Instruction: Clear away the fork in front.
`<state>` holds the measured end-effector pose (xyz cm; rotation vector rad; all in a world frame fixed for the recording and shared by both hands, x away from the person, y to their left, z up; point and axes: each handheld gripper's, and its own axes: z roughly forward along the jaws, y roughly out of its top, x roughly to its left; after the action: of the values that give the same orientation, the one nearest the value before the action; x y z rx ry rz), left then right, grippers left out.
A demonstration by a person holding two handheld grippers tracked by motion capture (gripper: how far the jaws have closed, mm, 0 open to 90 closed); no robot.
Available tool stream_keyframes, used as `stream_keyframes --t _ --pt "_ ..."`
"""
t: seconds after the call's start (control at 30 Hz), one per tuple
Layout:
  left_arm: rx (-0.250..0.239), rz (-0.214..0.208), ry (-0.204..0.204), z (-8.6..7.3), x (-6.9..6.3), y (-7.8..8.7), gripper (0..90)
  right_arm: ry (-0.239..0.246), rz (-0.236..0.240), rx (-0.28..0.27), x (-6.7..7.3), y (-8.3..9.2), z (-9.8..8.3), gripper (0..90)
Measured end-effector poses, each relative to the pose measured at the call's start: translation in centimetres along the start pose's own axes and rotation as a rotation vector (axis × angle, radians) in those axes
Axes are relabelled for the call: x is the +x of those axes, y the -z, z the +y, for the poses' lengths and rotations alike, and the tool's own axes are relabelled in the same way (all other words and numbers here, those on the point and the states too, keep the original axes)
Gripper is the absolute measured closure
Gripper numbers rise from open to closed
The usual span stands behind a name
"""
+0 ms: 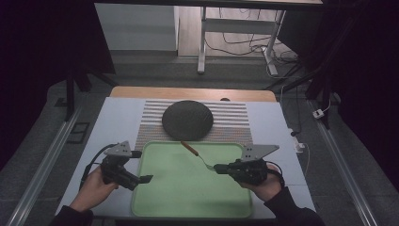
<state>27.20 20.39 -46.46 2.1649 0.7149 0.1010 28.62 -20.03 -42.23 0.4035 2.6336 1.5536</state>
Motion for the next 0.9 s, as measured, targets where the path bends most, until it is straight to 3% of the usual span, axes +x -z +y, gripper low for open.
stream_keyframes --t 0.1,0.3,0.37,0.4,0.43,0.47,0.57,0.6,0.63,0.67,0.77,0.9 --pt "0.033 -0.011 -0.046 0.8 -0.2 -0.9 0.0 0.007 0.042 -0.005 0.6 0.0 0.0 90.0" --pt "0.065 -0.035 -0.101 2.8 -0.1 -2.4 1.5 0.019 0.094 -0.005 1.3 -0.3 0.0 90.0" --pt "0.081 -0.050 -0.138 3.5 -0.1 -3.0 1.5 0.029 0.120 0.000 1.8 -0.5 0.0 90.0" --pt "0.096 -0.063 -0.174 4.1 -0.2 -3.6 1.2 0.031 0.128 0.005 1.9 -0.5 0.1 90.0" --pt "0.096 -0.063 -0.174 4.1 -0.2 -3.6 0.8 0.033 0.136 0.002 2.0 -0.6 0.1 90.0" --pt "0.108 -0.080 -0.207 4.5 -0.2 -4.1 0.4 0.037 0.143 0.005 2.1 -0.6 0.1 90.0" --pt "0.131 -0.117 -0.253 5.3 -0.4 -5.2 0.6 0.044 0.164 0.002 2.3 -0.7 0.2 90.0" --pt "0.150 -0.115 -0.291 5.6 -0.5 -5.8 0.8 0.047 0.172 0.000 2.4 -0.7 0.2 90.0" --pt "0.150 -0.115 -0.291 5.6 -0.5 -5.8 1.4 0.048 0.180 0.001 2.4 -0.7 0.3 90.0" --pt "0.162 -0.118 -0.333 5.9 -0.6 -6.2 2.3 0.047 0.187 -0.003 2.4 -0.7 0.3 90.0" --pt "0.162 -0.123 -0.366 6.1 -0.8 -6.5 5.5 0.050 0.202 0.000 2.5 -0.8 0.3 90.0" --pt "0.174 -0.145 -0.440 6.6 -1.2 -6.7 19.3 0.054 0.234 0.006 2.6 -1.0 0.4 90.0"
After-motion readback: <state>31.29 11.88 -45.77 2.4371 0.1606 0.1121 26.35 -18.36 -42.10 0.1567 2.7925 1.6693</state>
